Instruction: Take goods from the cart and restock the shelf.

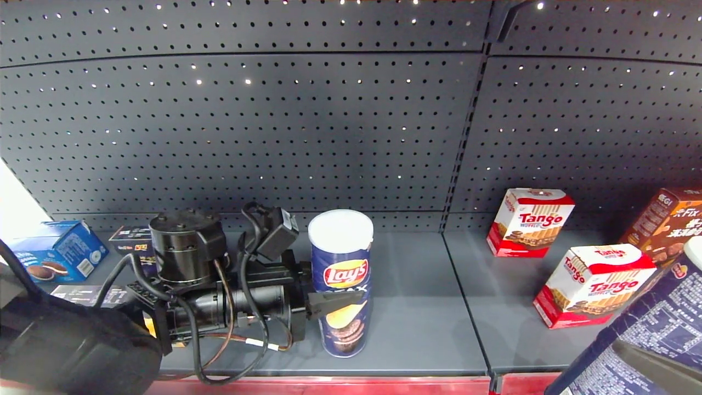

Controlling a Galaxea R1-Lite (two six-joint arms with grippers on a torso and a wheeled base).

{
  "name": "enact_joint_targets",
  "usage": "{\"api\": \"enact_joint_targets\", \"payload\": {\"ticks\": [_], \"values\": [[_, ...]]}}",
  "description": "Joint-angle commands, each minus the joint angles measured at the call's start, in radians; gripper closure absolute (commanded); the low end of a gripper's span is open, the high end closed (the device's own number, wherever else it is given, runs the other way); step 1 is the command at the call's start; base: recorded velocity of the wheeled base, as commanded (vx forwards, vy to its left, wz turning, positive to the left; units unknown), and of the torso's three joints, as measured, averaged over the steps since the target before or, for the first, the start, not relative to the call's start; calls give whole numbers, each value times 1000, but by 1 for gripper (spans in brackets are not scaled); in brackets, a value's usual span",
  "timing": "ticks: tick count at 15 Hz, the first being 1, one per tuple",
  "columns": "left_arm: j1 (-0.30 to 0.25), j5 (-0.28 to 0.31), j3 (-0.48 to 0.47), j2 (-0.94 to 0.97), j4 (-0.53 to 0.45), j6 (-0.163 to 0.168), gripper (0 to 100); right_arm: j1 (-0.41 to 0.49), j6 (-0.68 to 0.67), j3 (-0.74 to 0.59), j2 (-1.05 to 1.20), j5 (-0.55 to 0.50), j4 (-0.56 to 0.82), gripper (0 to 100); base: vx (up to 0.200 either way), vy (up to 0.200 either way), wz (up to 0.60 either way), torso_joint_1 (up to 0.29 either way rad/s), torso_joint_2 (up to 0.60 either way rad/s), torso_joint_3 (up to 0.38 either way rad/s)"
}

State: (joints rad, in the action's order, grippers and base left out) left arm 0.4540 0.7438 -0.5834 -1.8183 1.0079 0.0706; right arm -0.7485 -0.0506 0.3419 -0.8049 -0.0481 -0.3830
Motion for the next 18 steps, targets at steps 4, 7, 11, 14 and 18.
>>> {"api": "enact_joint_targets", "payload": {"ticks": [4, 7, 11, 14, 18], "values": [[2, 6, -29, -42, 6, 3, 100, 0, -2, -6, 0, 2, -1, 100, 0, 0, 0, 0, 0, 0], [2, 35, -30, -55, 29, 1, 100, 0, -3, -11, 4, 2, -1, 100, 0, 0, 0, 0, 0, 0], [3, 65, -21, -56, 41, 1, 100, 0, -9, -21, 6, 2, -1, 100, 0, 0, 0, 0, 0, 0], [3, 65, -21, -61, 41, 3, 100, 0, -11, -23, 6, 2, -1, 100, 0, 0, 0, 0, 0, 0], [3, 65, -12, -61, 41, 6, 0, -2, -12, -27, 7, 2, -1, 100, 0, 0, 0, 0, 0, 0]]}}
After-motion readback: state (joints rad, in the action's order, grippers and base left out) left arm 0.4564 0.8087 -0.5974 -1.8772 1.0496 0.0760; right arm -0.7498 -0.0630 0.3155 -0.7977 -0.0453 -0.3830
